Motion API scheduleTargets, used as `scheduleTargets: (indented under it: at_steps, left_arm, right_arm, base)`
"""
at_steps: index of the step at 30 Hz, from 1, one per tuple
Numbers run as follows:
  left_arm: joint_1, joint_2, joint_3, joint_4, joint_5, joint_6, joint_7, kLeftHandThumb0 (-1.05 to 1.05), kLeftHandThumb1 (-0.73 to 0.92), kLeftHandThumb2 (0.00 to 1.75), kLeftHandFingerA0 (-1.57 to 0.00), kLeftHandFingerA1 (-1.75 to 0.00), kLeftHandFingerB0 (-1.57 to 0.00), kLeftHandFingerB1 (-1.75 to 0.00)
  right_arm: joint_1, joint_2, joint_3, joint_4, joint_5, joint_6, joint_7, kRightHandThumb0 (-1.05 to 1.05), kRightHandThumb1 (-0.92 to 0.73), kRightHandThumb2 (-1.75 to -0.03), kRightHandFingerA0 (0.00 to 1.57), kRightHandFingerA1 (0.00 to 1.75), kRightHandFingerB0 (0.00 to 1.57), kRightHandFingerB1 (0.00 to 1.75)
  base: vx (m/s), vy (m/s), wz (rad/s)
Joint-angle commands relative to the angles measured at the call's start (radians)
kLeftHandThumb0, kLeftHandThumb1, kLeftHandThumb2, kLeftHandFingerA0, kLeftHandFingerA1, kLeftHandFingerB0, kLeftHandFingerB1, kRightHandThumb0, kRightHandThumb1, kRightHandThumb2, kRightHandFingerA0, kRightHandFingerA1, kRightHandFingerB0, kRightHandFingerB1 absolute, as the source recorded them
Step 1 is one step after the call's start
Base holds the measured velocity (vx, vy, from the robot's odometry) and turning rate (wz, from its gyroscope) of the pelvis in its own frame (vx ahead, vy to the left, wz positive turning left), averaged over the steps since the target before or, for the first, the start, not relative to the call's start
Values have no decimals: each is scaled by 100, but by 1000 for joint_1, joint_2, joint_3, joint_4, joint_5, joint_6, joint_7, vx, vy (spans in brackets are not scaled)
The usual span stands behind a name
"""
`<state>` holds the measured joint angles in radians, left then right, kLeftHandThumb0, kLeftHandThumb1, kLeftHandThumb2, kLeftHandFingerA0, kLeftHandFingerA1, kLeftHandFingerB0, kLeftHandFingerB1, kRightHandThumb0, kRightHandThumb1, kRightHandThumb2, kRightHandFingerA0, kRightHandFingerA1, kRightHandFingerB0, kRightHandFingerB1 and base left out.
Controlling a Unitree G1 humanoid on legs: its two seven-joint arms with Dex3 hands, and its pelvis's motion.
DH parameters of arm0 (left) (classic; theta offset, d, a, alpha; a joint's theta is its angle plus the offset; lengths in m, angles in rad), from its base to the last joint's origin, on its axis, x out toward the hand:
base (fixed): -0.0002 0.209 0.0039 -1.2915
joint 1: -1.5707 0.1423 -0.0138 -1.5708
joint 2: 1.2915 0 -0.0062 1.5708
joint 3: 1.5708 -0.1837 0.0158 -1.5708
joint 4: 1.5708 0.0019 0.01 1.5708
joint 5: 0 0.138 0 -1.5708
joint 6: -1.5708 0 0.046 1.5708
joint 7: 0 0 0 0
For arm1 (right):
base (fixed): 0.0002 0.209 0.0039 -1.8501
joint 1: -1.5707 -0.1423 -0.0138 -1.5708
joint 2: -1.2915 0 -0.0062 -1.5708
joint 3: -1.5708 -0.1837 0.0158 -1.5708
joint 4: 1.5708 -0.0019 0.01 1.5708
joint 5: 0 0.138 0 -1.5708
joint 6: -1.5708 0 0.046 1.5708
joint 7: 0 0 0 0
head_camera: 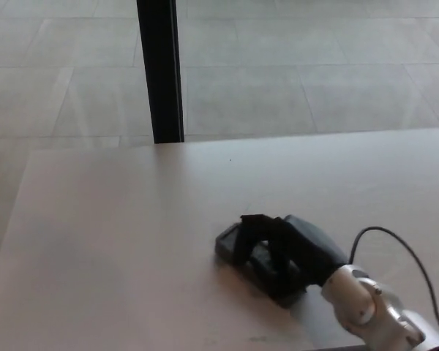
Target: The robot uses its right hand to hold the eraser kept in the middle of the desk and use it to wipe the desk by swiping its surface twice
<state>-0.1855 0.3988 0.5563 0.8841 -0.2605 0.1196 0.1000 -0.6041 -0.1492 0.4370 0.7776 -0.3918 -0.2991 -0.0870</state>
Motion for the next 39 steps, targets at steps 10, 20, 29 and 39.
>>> scheduleTargets:
  at_steps: [10, 20, 29, 39]
  left_arm:
    - [3, 16, 10, 20, 0, -30, 21, -60, 92, 76, -50, -100, -38, -74]
    - [36, 18, 6, 2, 8, -28, 24, -59, 92, 79, -45, -107, -38, -78]
    - [42, 8, 13, -17, 6, -17, 79, -61, 92, 74, -51, -110, -47, -80]
    - [47, 17, -6, -30, 17, -3, 86, -61, 92, 75, -52, -111, -47, -83]
  right_arm:
    - [-1, -225, -132, 238, -20, 76, -46, -21, -58, -94, 86, 175, 71, 148]
    - [64, -345, -219, 247, -3, 63, -49, -23, -64, -83, 84, 175, 68, 152]
    - [137, -395, -309, 282, 37, 61, -64, -17, -74, -67, 77, 174, 64, 149]
    - [128, -326, -423, 267, 161, 12, 47, -13, -57, -103, 90, 175, 70, 150]
  base:
    - [0, 0, 0]
    - [0, 0, 0]
    - [0, 0, 0]
    - [0, 0, 0]
